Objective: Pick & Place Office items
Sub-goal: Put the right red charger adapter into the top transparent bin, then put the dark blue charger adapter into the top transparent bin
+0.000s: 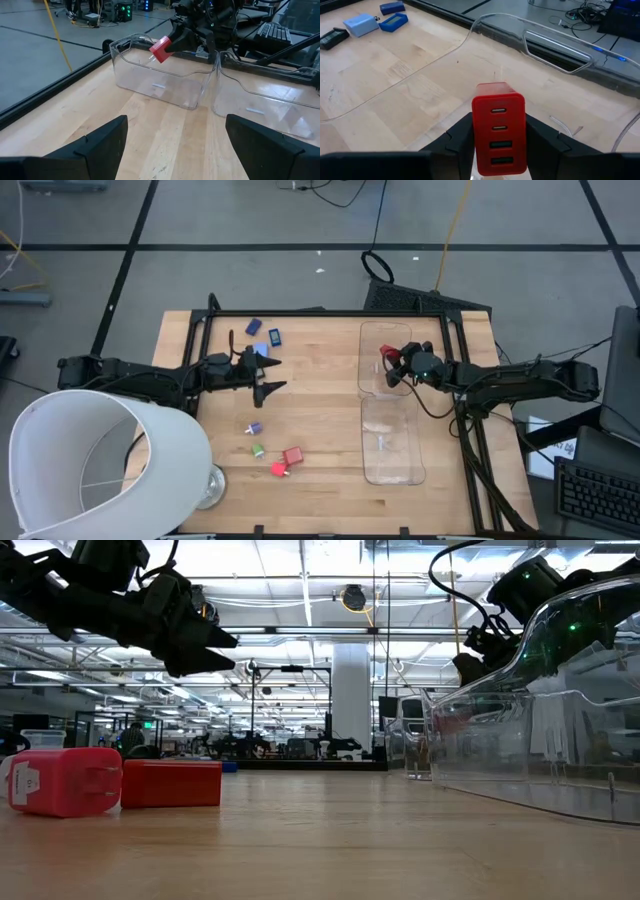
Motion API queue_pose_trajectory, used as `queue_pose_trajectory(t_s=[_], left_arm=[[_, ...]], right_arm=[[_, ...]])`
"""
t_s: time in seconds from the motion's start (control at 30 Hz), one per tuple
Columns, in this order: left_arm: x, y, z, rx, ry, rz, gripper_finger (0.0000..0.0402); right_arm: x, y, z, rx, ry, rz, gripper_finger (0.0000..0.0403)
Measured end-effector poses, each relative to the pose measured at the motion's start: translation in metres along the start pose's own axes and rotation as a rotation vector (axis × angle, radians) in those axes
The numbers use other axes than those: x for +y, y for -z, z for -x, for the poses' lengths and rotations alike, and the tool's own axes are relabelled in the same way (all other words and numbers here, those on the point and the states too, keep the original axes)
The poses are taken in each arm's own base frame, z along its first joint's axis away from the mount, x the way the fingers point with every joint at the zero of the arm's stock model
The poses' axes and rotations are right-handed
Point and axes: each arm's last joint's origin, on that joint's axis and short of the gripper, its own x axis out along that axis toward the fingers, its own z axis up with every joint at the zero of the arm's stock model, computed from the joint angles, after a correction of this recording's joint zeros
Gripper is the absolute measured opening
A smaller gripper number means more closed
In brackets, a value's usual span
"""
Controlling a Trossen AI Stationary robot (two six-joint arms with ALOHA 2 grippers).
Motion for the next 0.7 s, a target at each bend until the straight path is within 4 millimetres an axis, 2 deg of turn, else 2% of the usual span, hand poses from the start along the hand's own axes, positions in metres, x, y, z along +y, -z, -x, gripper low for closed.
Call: queue_pose_trajectory(t_s=[0.17,0.5,0.7], left_arm=[[0.0,0.0,0.0,0.0,0.0,0.0,0.0335],[0.0,0.0,0.0,0.0,0.0,-0.002,0.0335],[0.0,0.0001,0.0,0.001,0.0,-0.001,0.0335]], right_arm=[[0.0,0.0,0.0,0.0,0.0,0.0,0.0137],[0.0,-0.0001,0.0,-0.001,0.0,0.003,0.0222],[0.0006,-0.0017,0.0001,-0.016,-0.005,-0.001,0.0243]])
